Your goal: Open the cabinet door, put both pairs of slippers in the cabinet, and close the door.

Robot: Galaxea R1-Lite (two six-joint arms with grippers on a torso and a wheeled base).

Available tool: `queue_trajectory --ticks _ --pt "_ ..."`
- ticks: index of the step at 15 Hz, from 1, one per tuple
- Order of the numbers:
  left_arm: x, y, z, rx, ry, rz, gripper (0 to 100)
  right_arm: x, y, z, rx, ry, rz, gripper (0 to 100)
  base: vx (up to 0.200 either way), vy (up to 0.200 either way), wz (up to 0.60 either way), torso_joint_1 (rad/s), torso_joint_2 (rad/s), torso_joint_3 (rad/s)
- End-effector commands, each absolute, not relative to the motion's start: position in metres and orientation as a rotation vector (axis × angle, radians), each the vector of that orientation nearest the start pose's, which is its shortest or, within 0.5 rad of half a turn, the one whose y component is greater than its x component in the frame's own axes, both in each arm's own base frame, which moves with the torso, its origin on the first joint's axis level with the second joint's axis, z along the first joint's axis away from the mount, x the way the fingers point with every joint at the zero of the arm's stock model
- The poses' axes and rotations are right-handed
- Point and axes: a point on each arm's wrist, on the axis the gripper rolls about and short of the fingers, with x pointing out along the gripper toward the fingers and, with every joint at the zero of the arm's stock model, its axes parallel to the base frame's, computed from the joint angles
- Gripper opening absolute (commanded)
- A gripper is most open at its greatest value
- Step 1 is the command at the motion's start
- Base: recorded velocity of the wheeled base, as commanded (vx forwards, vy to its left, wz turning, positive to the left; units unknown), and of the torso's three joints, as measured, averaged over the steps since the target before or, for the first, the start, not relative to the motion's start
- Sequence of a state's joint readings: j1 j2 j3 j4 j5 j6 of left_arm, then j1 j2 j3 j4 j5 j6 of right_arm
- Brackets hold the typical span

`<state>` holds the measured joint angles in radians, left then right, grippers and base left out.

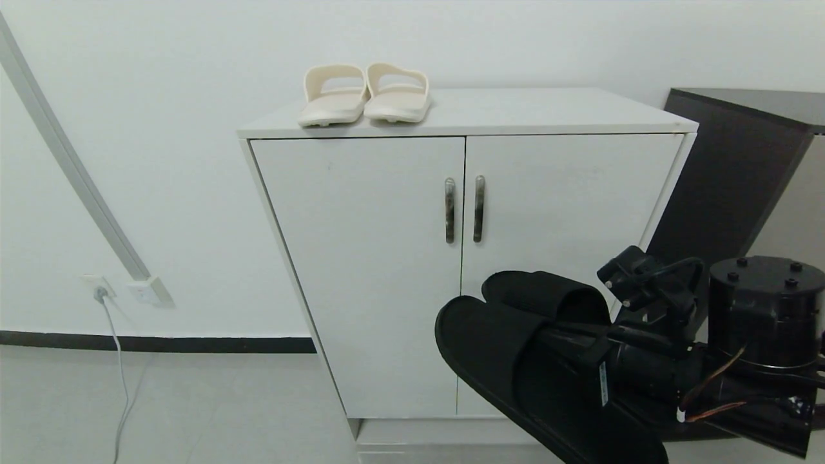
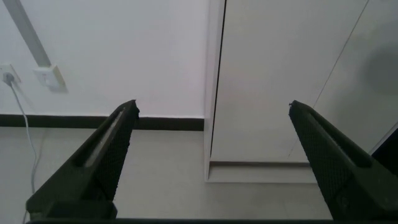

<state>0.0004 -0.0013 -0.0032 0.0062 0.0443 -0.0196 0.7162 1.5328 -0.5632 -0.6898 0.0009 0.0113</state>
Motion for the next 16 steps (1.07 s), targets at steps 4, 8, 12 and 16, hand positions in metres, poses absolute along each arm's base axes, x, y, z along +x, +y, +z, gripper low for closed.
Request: queue_trajectory --ticks 4,8,12,16 --pt "-0.0231 0.0009 0.0755 -0.018 0.004 0.045 100 0.1874 0.1632 0.1682 -0.1 0.276 0.712 0 0.0 0.0 0.0 -0.022 0.42 0.387" --pt "-0.0229 0.0009 0.0757 -0.018 0.009 0.045 100 0.1867 0.1626 0.1674 -0.104 0.277 0.713 0 0.0 0.0 0.0 -0.001 0.02 0.021" --pt "-0.0206 0.0008 0.0764 -0.019 0.039 0.054 100 0.1867 0.1626 0.1674 -0.102 0.278 0.714 0 0.0 0.0 0.0 0.0 0.0 0.0" --pt "-0.0149 0.0011 0.0792 -0.014 0.105 0.044 100 0.1864 0.1623 0.1683 -0.101 0.274 0.713 0 0.0 0.0 0.0 -0.002 0.09 0.068"
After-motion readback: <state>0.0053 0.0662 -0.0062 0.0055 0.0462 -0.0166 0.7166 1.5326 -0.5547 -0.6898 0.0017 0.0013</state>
